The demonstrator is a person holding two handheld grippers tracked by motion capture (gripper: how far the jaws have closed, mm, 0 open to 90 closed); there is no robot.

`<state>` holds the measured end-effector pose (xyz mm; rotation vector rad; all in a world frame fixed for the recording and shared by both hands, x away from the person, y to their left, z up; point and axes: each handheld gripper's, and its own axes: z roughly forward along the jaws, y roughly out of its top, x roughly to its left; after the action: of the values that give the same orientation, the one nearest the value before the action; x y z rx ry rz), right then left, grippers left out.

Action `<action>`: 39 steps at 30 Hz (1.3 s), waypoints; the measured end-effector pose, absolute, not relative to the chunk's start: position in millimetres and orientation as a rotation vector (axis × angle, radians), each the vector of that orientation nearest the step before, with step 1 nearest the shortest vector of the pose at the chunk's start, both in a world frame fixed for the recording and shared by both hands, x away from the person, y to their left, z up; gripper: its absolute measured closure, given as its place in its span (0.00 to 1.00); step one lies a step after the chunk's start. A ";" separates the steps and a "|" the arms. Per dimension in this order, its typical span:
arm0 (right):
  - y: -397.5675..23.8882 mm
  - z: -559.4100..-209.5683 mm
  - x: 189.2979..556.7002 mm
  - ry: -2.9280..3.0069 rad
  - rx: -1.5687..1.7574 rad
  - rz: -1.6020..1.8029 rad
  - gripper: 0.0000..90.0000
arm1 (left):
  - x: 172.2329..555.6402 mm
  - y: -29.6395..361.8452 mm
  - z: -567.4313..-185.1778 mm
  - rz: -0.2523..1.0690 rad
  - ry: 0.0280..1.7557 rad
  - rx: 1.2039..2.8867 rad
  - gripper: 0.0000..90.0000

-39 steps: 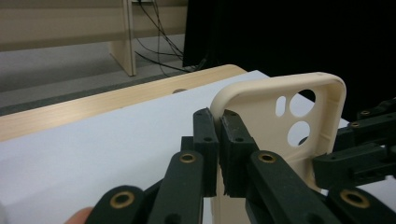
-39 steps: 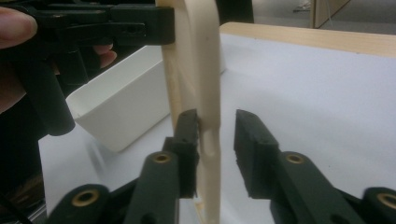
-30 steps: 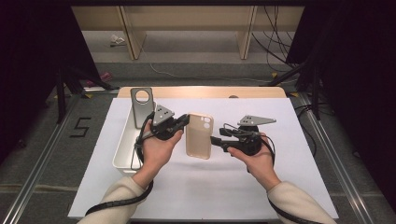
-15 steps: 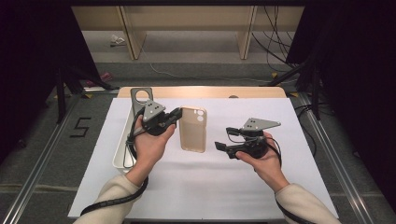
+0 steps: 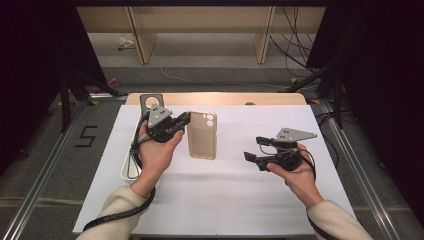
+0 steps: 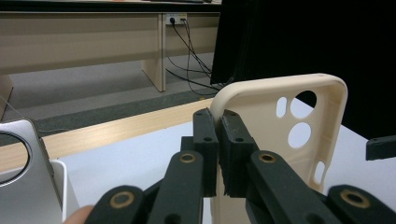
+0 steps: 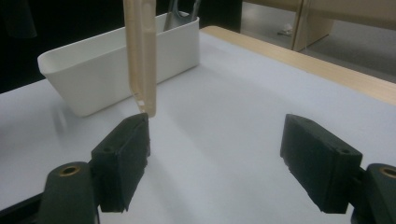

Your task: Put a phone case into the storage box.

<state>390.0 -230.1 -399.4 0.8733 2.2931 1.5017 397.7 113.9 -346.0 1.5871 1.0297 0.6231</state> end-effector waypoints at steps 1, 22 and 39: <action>-232.4 -399.5 389.8 2.285 0.878 1.506 0.28 | 397.8 114.1 -346.0 0.624 1.031 1.586 0.95; -256.7 -404.1 382.3 2.260 0.928 1.468 0.28 | 400.9 132.2 -334.5 0.666 1.056 1.553 0.95; -264.0 -406.7 381.2 2.250 0.955 1.459 0.26 | 406.2 163.7 -314.6 0.705 1.073 1.514 0.95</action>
<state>381.2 -264.0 -406.7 0.9546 2.2496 1.4587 406.2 163.7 -314.6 1.5142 1.0735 0.7053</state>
